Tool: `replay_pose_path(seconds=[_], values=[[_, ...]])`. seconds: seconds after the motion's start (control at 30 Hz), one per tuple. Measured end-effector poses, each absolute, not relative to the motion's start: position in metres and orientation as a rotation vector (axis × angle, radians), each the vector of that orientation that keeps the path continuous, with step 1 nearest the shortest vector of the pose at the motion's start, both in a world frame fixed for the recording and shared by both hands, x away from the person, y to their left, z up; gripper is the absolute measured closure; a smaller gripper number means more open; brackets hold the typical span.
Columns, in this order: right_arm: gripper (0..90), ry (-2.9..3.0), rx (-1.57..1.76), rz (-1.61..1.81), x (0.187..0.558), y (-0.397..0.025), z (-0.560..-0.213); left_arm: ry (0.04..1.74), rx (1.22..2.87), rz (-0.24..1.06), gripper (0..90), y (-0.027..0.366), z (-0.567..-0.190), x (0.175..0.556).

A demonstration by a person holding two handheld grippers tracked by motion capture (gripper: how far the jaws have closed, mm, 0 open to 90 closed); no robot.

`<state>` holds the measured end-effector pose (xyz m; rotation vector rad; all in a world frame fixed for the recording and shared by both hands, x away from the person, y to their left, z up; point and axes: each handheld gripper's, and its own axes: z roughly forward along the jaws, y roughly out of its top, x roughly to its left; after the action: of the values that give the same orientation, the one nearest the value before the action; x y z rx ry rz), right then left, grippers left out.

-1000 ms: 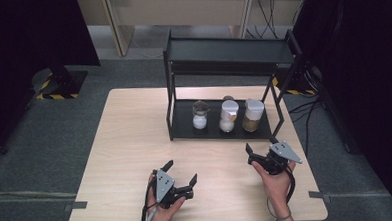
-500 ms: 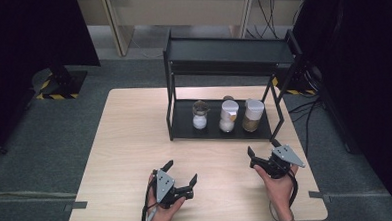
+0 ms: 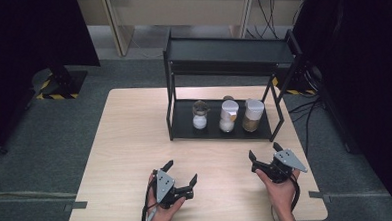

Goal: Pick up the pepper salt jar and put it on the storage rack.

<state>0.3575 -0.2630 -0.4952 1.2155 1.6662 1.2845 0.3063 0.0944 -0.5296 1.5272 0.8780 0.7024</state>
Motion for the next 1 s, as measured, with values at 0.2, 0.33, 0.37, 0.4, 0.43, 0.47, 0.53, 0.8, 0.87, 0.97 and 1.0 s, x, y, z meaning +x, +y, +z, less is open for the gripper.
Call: replay_pose_path(seconds=[0.2,0.33,0.37,0.4,0.43,0.47,0.53,0.8,0.87,0.97,1.0], values=[[2.9,1.665,1.221,1.286,0.352,-0.265,-0.498,0.877,1.527,0.703,4.2,0.094,-0.53,0.306],[2.9,1.663,1.22,1.288,0.349,-0.266,-0.499,0.877,1.527,0.704,4.2,0.094,-0.53,0.306],[2.9,1.664,1.221,1.288,0.349,-0.266,-0.5,0.877,1.527,0.704,4.2,0.094,-0.53,0.306],[2.9,1.665,1.22,1.287,0.348,-0.267,-0.5,0.877,1.527,0.704,4.2,0.094,-0.53,0.306],[2.9,1.665,1.22,1.287,0.348,-0.267,-0.5,0.877,1.527,0.704,4.2,0.094,-0.53,0.306],[2.9,1.665,1.221,1.288,0.347,-0.267,-0.5,0.877,1.527,0.704,4.2,0.094,-0.53,0.306],[2.9,1.666,1.219,1.288,0.345,-0.267,-0.5,0.877,1.527,0.704,4.2,0.094,-0.53,0.306],[2.9,1.667,1.212,1.291,0.339,-0.268,-0.5,0.875,1.531,0.707,4.2,0.094,-0.53,0.306],[2.8,1.668,1.212,1.29,0.338,-0.268,-0.5,0.875,1.531,0.707,4.2,0.094,-0.53,0.306],[2.8,1.668,1.21,1.289,0.337,-0.269,-0.5,0.875,1.531,0.707,4.2,0.094,-0.53,0.306],[2.8,1.667,1.212,1.288,0.337,-0.269,-0.5,0.875,1.531,0.707,4.2,0.094,-0.53,0.306]])
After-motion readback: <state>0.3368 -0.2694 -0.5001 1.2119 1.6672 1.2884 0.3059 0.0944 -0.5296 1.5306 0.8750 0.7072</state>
